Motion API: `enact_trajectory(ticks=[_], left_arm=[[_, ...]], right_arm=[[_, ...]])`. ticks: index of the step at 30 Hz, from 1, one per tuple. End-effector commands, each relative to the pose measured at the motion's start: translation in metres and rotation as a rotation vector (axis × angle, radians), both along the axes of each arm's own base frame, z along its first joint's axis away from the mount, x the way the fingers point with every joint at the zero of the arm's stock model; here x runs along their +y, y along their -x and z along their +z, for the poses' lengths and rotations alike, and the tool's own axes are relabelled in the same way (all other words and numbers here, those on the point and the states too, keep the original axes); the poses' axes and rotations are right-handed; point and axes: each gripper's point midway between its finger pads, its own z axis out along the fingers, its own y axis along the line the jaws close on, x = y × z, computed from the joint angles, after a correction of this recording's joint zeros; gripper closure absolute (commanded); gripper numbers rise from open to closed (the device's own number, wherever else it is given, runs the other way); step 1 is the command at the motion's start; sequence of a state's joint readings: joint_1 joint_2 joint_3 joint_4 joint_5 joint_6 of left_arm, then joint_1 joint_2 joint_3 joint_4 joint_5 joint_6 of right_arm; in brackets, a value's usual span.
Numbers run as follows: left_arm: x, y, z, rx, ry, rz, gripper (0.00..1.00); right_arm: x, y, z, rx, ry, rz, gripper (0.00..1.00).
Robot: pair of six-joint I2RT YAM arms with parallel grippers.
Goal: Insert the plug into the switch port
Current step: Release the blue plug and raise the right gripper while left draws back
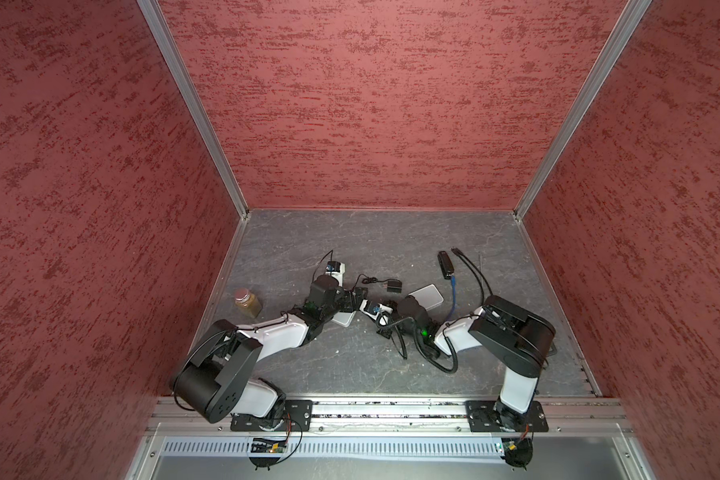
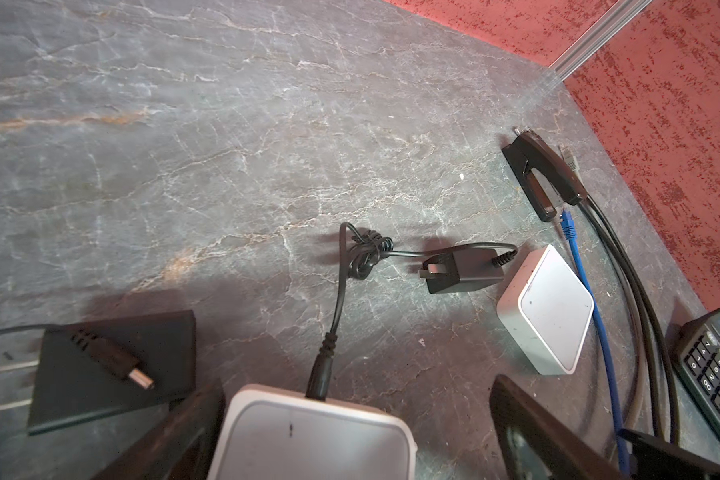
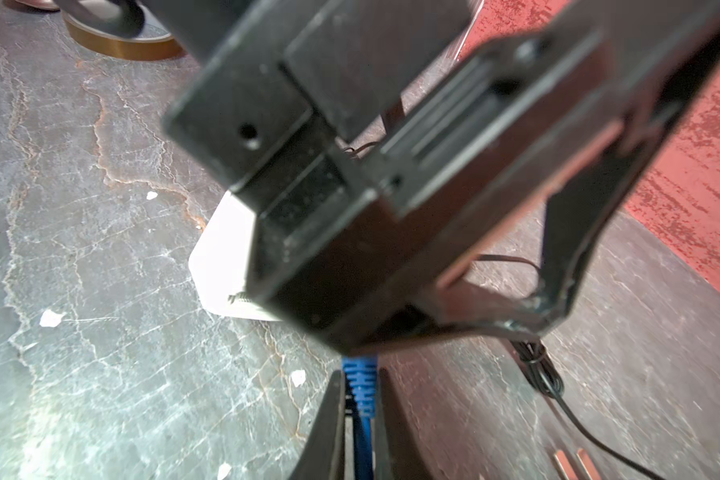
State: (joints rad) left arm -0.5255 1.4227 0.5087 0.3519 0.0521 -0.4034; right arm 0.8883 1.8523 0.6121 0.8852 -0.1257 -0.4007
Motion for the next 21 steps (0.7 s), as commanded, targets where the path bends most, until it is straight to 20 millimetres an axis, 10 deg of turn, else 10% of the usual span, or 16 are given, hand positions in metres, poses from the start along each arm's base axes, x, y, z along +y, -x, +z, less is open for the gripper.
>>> enact_trajectory(ticks=[1, 21], left_arm=[[0.003, -0.002, 0.001, 0.0, 0.01, 0.014, 0.0], [0.015, 0.006, 0.029, -0.065, 0.006, 0.013, 0.0]], right_arm=[[0.001, 0.002, 0.001, 0.004, -0.029, 0.012, 1.0], [-0.012, -0.012, -0.023, 0.056, -0.024, -0.089, 0.92]])
